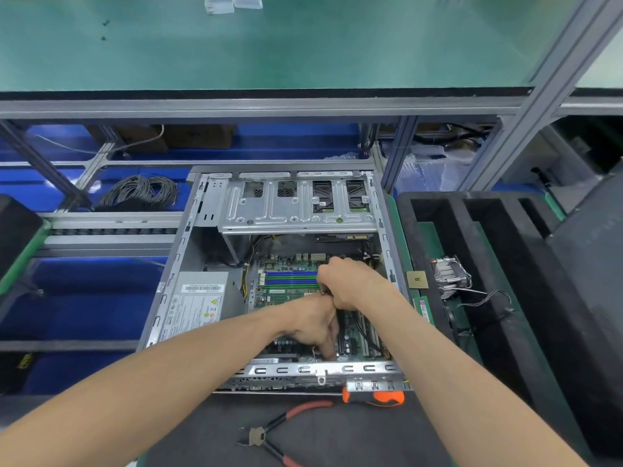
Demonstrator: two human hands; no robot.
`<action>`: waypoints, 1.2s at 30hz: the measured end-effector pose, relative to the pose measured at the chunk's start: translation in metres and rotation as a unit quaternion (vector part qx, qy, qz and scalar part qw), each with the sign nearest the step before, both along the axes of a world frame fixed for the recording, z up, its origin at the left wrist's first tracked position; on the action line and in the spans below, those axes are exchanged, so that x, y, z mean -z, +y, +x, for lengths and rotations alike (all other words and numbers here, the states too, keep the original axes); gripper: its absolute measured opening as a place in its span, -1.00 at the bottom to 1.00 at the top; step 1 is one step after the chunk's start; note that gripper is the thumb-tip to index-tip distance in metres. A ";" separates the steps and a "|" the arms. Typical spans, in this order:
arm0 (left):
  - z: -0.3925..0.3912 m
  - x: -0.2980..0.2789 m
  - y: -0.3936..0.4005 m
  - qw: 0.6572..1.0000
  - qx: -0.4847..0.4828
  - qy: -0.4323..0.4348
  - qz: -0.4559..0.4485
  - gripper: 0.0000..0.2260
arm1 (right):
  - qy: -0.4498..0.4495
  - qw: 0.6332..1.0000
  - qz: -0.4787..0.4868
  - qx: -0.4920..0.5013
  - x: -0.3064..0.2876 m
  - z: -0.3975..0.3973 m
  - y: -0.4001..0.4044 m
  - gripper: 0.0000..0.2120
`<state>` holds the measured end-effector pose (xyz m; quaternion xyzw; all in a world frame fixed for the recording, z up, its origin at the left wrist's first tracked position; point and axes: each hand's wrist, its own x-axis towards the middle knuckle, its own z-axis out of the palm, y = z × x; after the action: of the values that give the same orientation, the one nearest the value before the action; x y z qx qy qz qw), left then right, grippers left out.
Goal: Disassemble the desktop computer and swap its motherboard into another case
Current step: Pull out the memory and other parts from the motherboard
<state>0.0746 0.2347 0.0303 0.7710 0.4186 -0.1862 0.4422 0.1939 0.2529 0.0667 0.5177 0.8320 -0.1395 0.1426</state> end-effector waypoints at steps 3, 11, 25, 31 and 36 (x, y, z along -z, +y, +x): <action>0.000 0.000 -0.001 1.000 -0.003 -0.005 -0.008 -0.77 | -0.002 1.000 -0.003 0.002 -0.001 0.000 0.001 -0.73; -0.001 -0.006 -0.002 0.999 -0.019 -0.014 -0.025 -0.79 | -0.001 1.000 0.000 0.008 -0.002 0.000 0.000 -0.73; -0.001 -0.010 -0.002 0.999 -0.022 0.001 -0.030 -0.72 | 0.001 1.000 -0.006 0.014 0.001 0.000 0.002 -0.76; 0.005 -0.010 -0.003 1.000 -0.019 0.015 -0.013 -0.74 | 0.009 1.000 -0.009 0.020 0.003 0.001 0.004 -0.75; 0.001 -0.011 -0.002 0.999 -0.027 0.013 -0.028 -0.82 | 0.014 1.000 0.001 0.020 0.003 0.001 0.004 -0.75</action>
<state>0.0753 0.2325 0.0416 0.7443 0.4400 -0.1956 0.4628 0.1946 0.2565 0.0635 0.5319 0.8237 -0.1491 0.1278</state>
